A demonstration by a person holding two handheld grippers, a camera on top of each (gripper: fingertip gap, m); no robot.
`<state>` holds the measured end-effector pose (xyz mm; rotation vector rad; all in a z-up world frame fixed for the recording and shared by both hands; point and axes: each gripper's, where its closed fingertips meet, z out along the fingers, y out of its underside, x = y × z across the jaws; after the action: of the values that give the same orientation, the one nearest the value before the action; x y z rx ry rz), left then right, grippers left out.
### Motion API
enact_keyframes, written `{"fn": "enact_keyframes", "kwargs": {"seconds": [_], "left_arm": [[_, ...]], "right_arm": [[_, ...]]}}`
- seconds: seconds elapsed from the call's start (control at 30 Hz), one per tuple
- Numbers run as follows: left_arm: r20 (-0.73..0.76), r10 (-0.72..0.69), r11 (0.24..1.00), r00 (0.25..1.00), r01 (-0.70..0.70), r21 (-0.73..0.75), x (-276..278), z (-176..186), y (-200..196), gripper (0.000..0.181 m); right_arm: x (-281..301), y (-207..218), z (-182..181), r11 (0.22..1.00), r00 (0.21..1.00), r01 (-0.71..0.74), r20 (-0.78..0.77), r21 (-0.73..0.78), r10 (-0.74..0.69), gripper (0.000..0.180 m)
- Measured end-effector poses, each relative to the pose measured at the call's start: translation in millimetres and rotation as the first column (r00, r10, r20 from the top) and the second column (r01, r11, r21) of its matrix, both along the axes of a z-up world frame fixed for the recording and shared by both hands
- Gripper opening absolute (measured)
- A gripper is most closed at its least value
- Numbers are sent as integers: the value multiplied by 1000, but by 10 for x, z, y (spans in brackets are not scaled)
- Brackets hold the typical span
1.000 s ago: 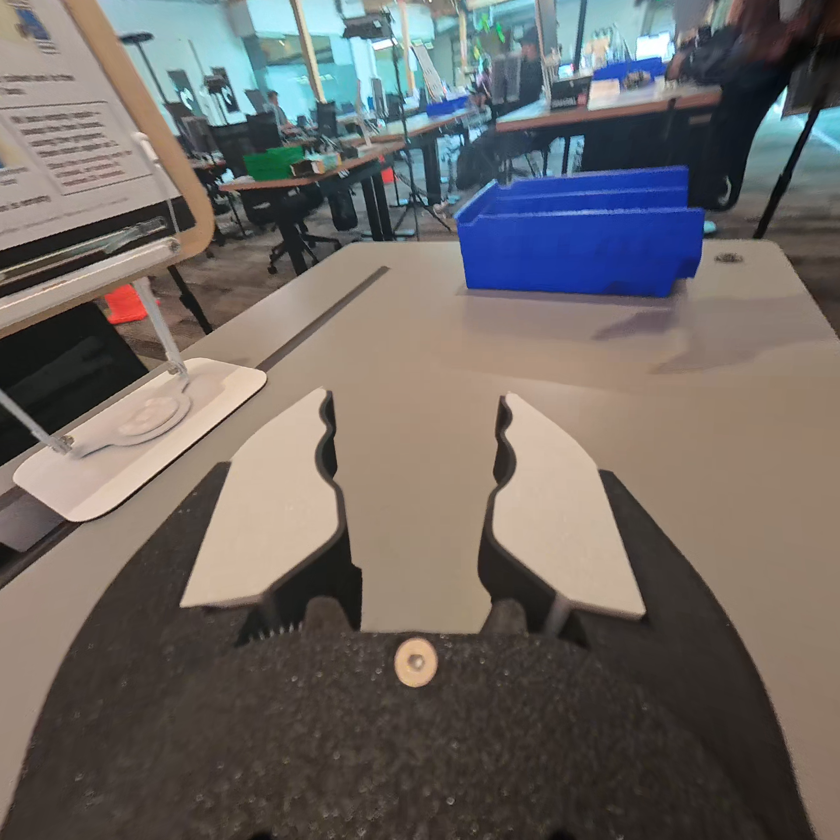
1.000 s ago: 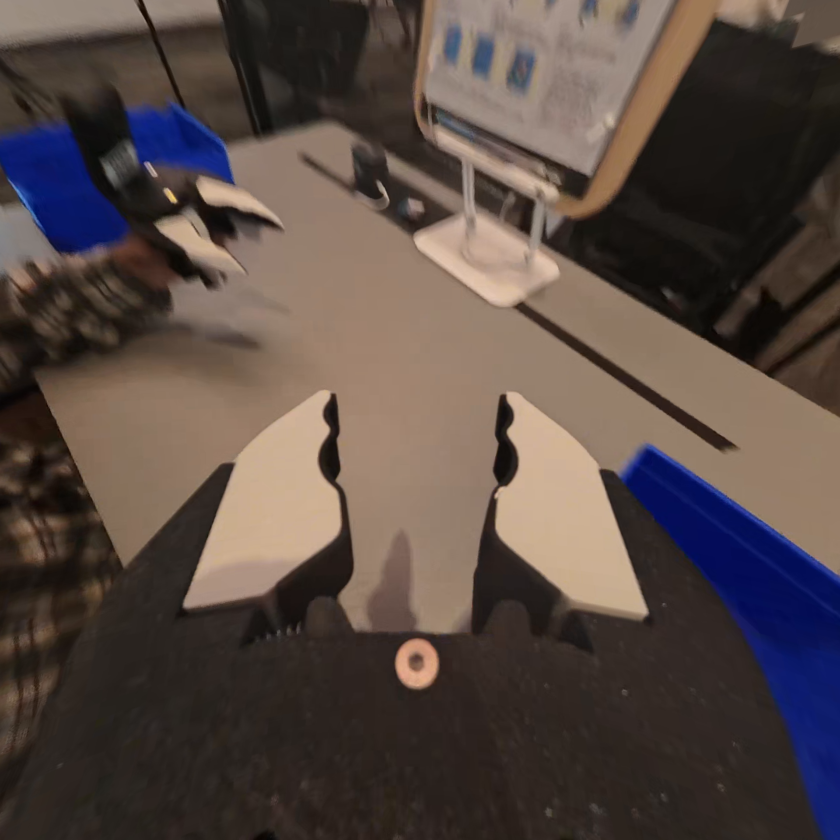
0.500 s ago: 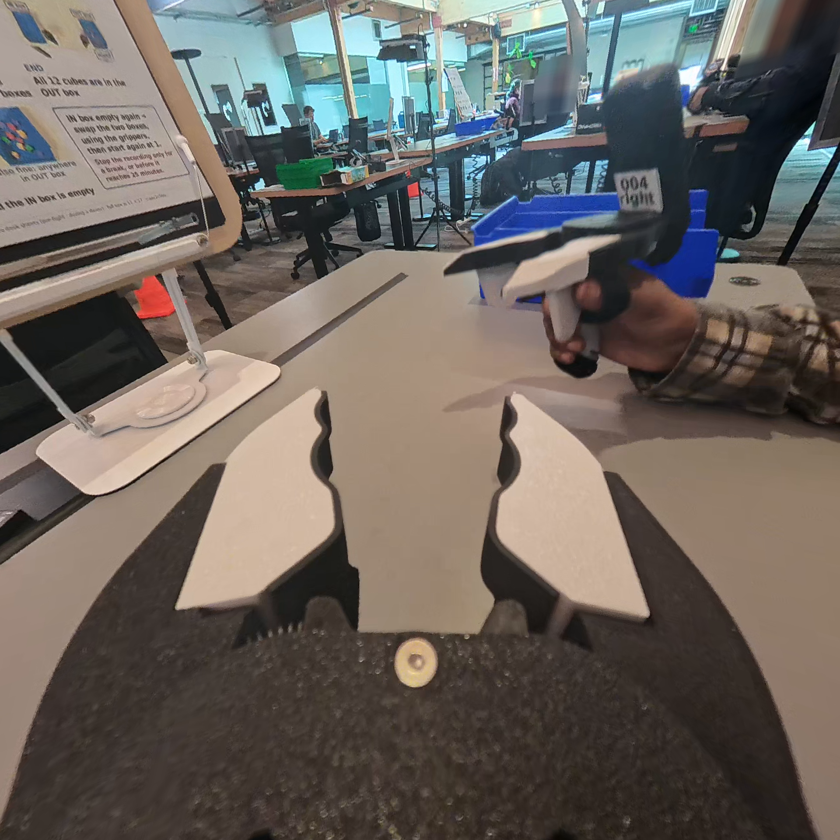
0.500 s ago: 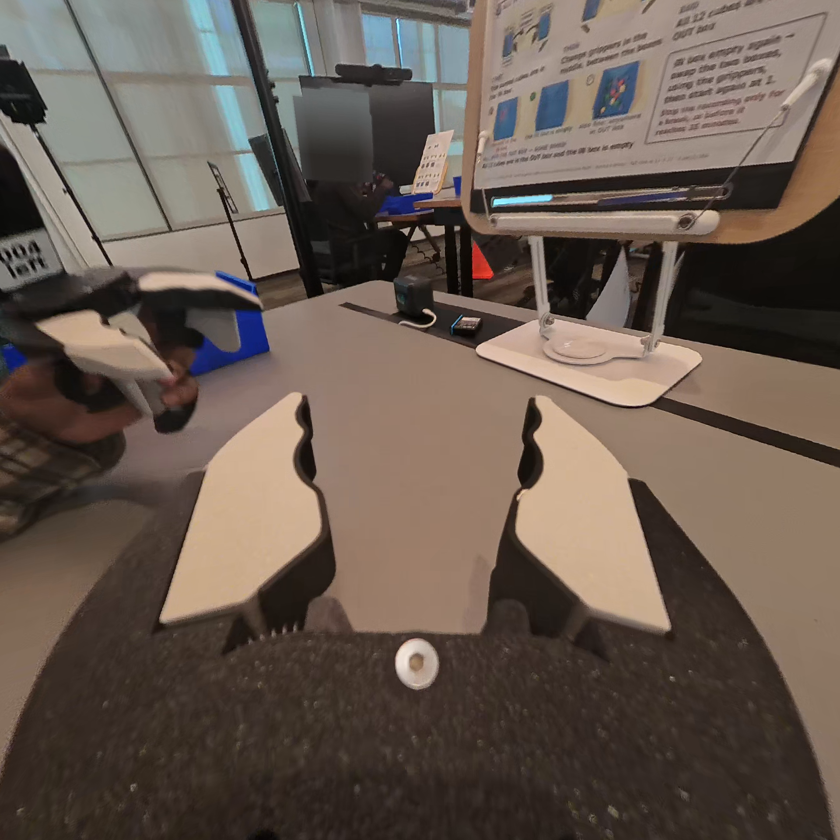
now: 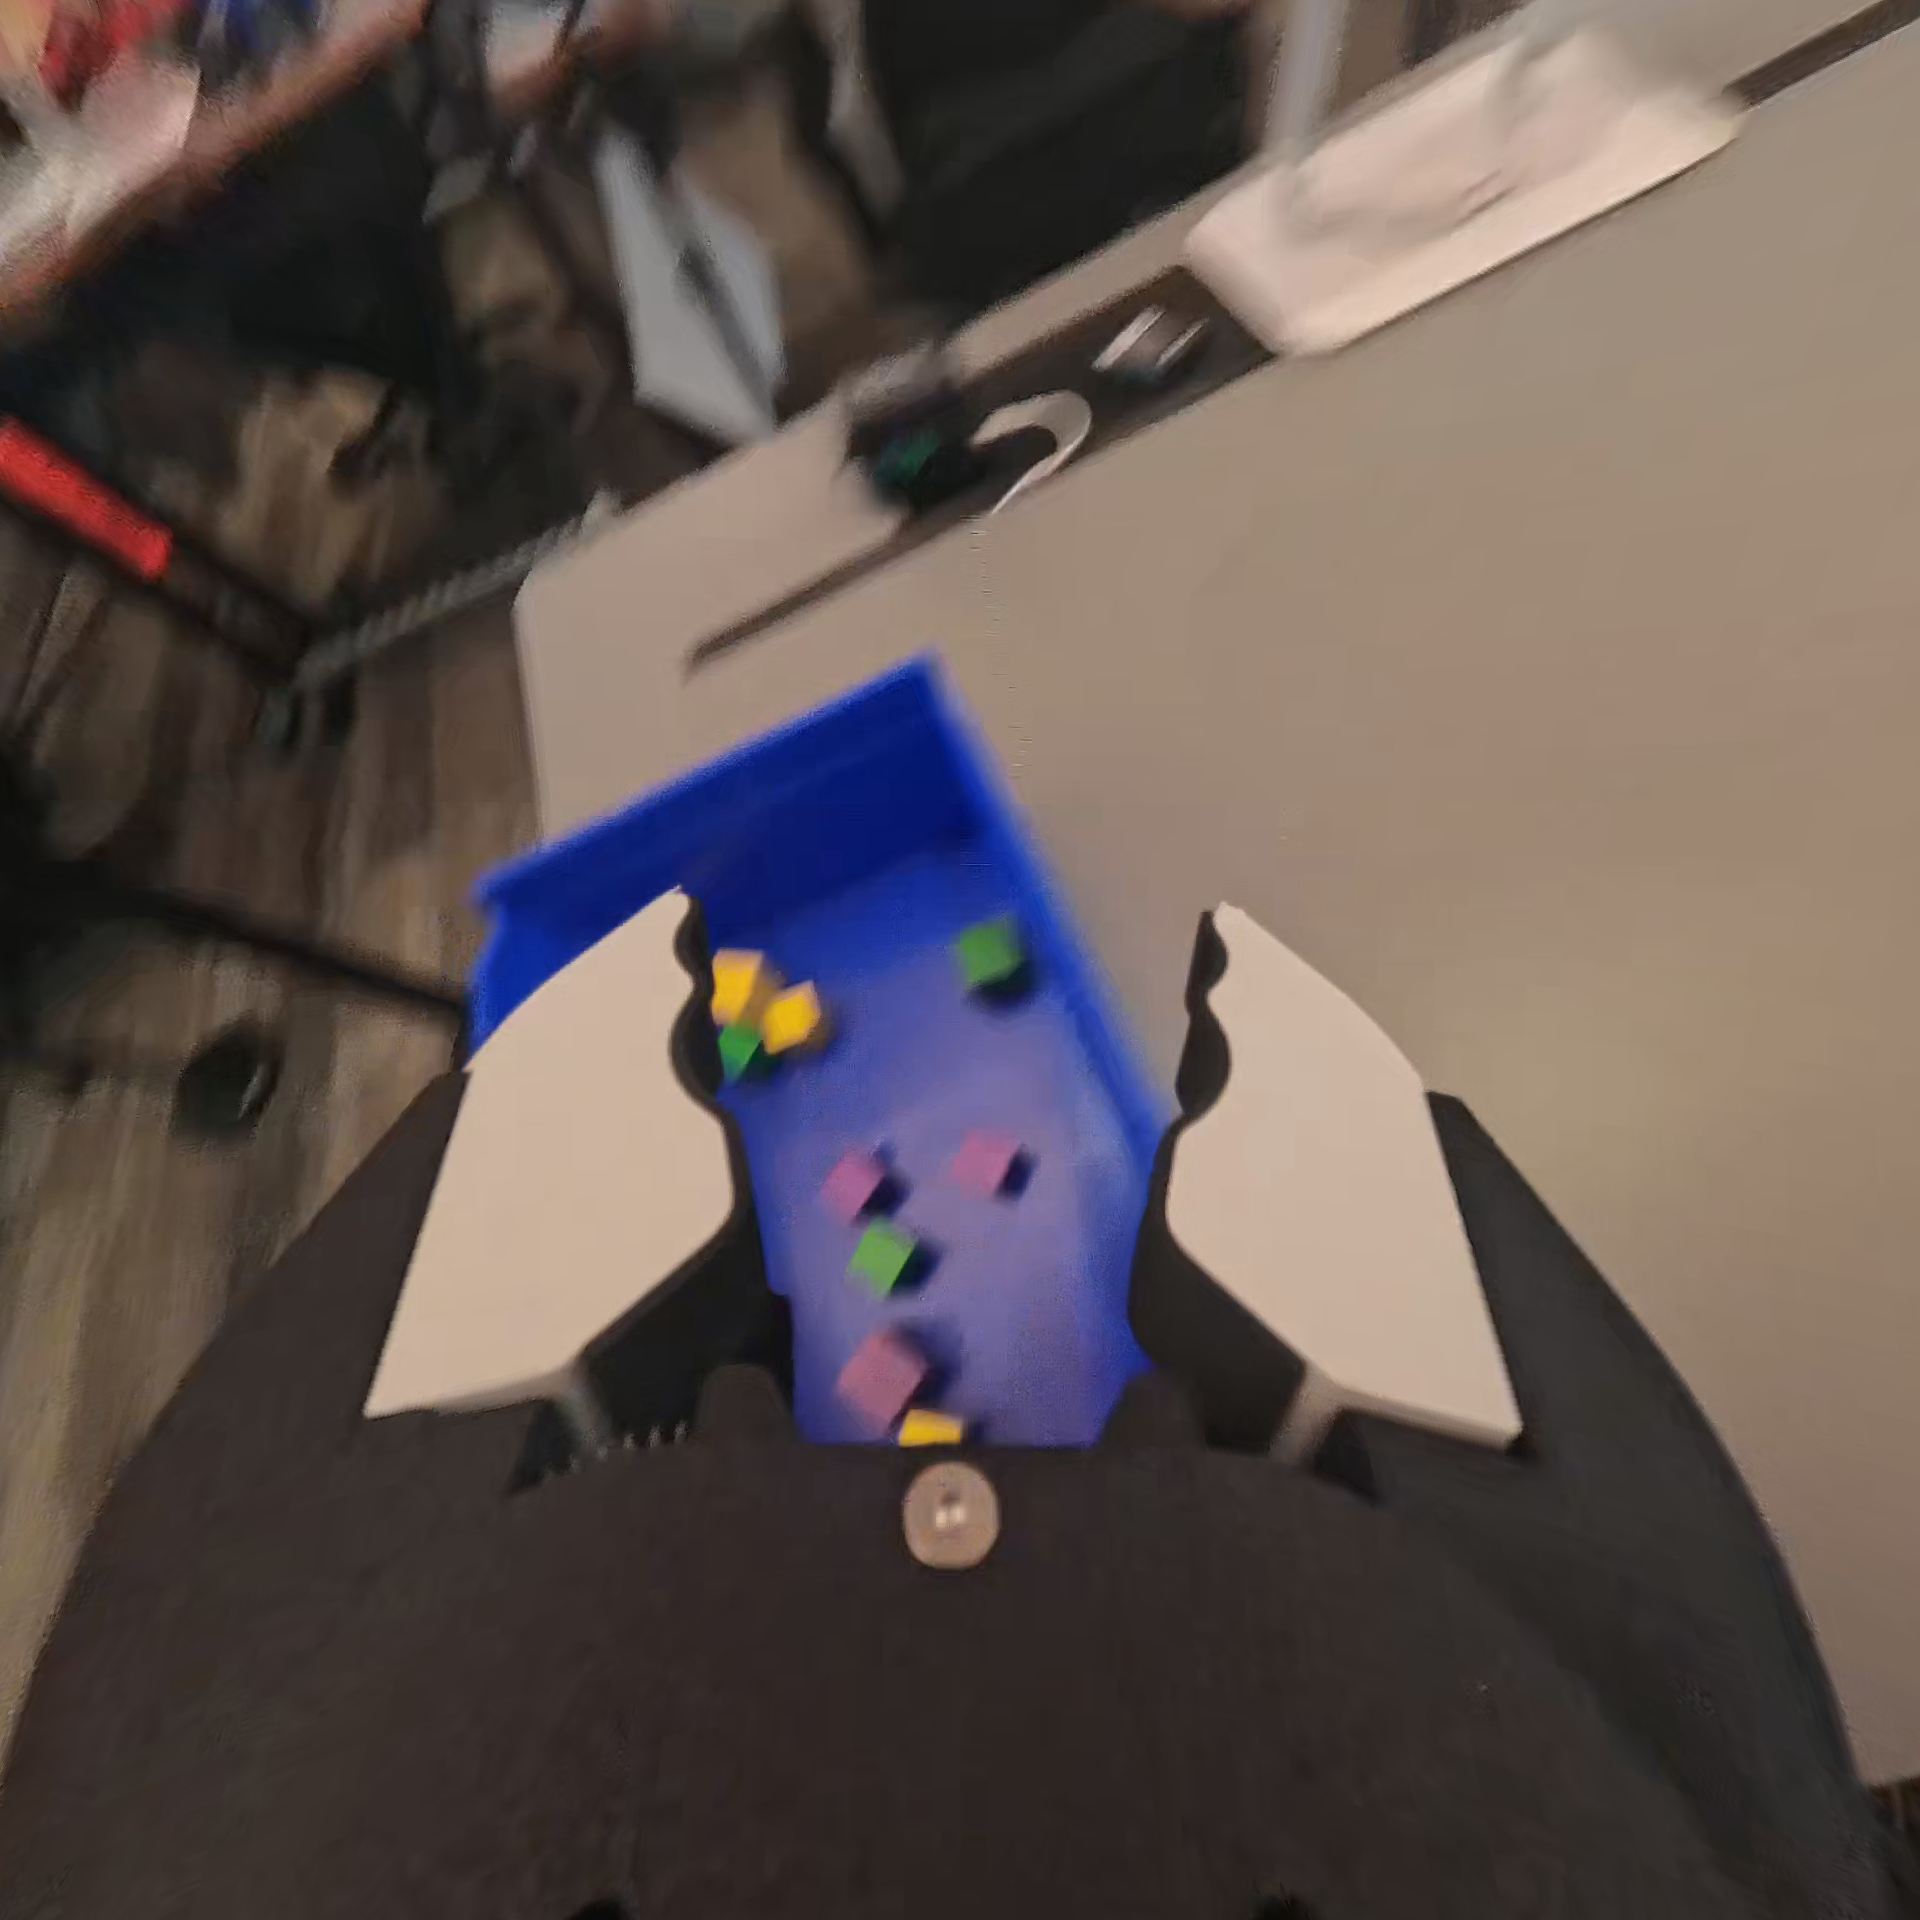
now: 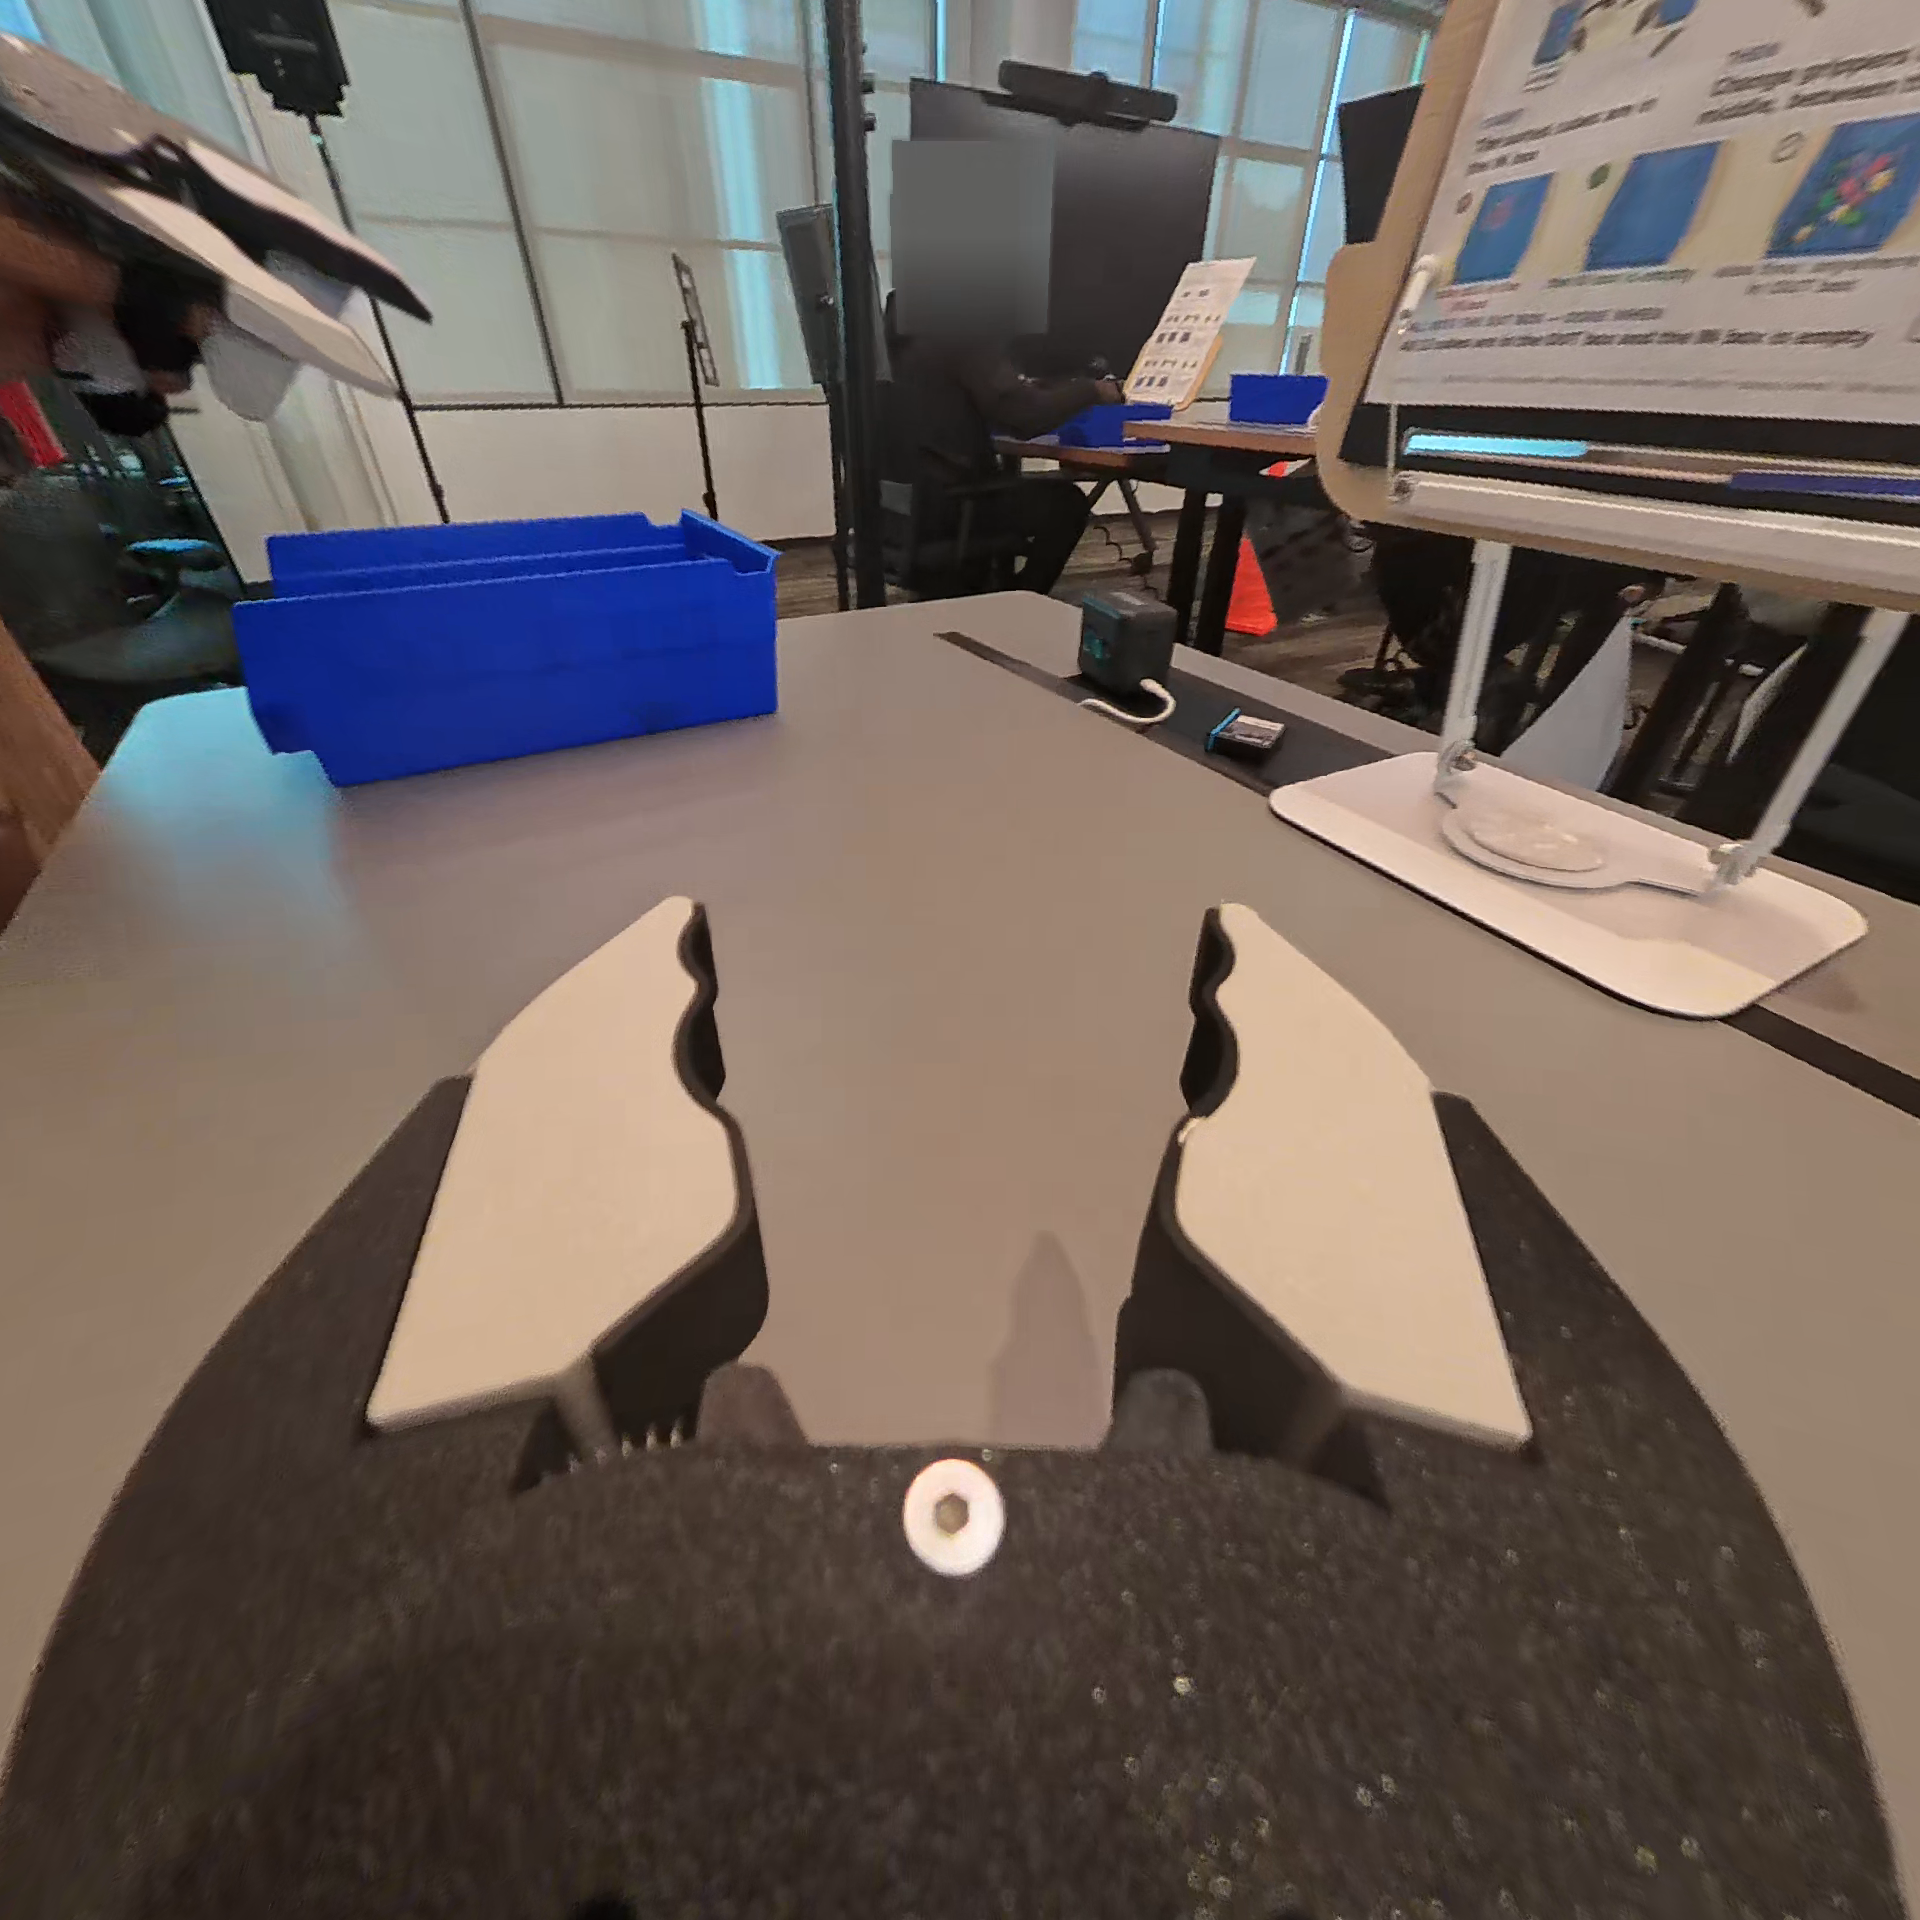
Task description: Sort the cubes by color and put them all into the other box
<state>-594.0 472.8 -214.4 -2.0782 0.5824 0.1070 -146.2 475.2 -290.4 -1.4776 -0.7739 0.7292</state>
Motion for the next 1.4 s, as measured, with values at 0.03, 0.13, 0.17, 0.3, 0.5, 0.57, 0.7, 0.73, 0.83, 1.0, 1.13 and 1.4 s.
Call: {"fn": "enact_keyframes", "kwargs": {"seconds": [0.03,0.13,0.17,0.3,0.5,0.57,0.7,0.73,0.83,1.0,1.13,1.4], "left_arm": [[-20,96,994,995,-97,-51,-283,-118,-11,87],[-55,240,949,969,-247,-196,-744,-520,-62,85],[-59,250,939,966,-257,-231,-800,-636,-55,84],[-24,240,906,970,-233,-353,-828,-977,37,77],[-48,221,859,974,-218,-464,-914,-1231,158,65],[-34,275,835,961,-256,-488,-945,-1293,162,64],[-30,420,760,907,-370,-534,-1018,-1437,119,58],[-21,452,744,892,-390,-543,-1027,-1471,112,59],[22,522,706,852,-418,-572,-1025,-1590,109,59],[122,583,671,803,-391,-630,-931,-1726,120,58],[160,620,660,768,-401,-635,-960,-1744,146,46],[169,638,635,751,-389,-667,-962,-1868,163,37]], "right_arm": [[-23,-20,2,1000,1000,-12,-2,-4,12,87],[-57,-69,23,999,999,-34,-8,-4,34,86],[-61,-82,29,999,999,-40,-9,-5,40,86],[-58,-108,31,998,998,-58,-13,-12,58,83],[-52,-131,56,997,997,-77,-21,-18,77,81],[-55,-136,60,997,997,-81,-17,-17,81,80],[-70,-129,25,995,996,-85,-20,-42,84,80],[-73,-126,10,995,996,-84,-18,-52,83,80],[-85,-132,-2,993,996,-92,-26,-71,91,81],[-64,-128,12,993,996,-87,-32,-80,84,80],[-35,-117,27,992,996,-82,-46,-93,78,80],[10,-110,75,994,996,-69,-61,-88,64,79]]}}
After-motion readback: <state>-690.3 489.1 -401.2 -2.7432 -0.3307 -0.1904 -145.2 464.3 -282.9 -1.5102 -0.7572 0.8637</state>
